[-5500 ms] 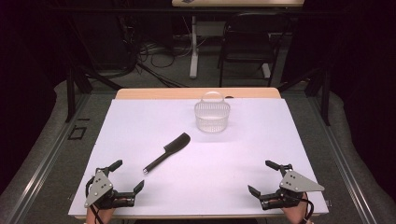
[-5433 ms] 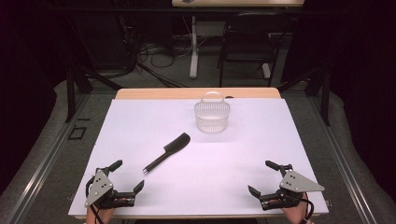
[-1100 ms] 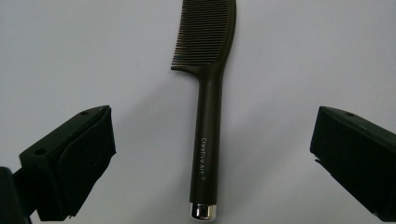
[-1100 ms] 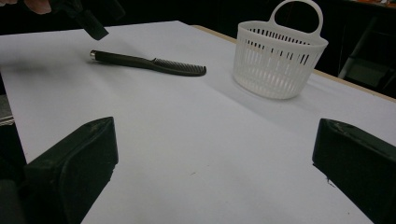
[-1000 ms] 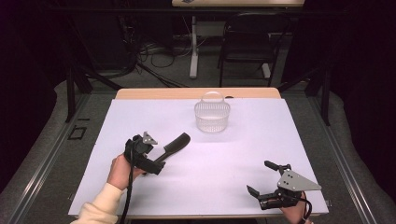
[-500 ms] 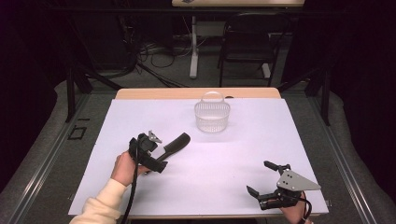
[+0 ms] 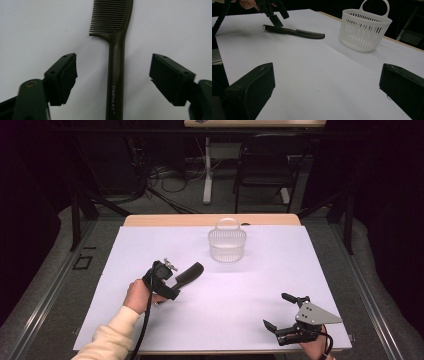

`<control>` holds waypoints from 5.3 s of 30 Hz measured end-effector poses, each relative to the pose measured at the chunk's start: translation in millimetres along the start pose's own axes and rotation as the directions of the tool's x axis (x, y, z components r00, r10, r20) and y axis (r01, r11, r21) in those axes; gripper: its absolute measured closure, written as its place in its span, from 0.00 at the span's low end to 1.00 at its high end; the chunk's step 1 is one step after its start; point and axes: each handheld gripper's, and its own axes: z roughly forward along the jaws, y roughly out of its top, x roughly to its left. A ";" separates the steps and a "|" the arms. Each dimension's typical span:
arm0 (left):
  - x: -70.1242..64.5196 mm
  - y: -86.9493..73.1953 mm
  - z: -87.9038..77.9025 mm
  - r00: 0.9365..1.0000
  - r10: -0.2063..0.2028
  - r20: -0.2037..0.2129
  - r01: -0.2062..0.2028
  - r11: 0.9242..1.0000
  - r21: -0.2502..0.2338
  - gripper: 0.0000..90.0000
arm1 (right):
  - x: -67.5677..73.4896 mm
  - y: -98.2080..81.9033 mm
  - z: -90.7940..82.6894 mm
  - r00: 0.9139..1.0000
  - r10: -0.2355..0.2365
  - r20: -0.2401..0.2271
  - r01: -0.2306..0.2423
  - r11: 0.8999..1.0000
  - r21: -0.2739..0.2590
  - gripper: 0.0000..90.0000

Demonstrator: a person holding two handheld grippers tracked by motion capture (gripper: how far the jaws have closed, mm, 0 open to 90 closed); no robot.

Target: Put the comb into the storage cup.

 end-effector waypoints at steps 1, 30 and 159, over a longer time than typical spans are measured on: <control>0.3 1.4 0.6 1.000 -0.001 0.003 0.001 1.000 0.006 0.28 | 0.0 0.0 0.0 1.000 0.000 0.000 0.000 1.000 0.000 0.00; 5.4 29.2 25.3 0.997 0.024 0.071 -0.037 0.981 0.190 0.69 | -0.3 -0.2 0.1 1.000 0.003 0.002 -0.003 1.000 0.004 0.00; 9.3 16.0 -21.1 0.999 0.013 0.049 -0.004 0.985 -0.175 0.80 | 0.3 -0.7 2.0 1.000 0.000 0.007 0.000 1.000 0.024 0.00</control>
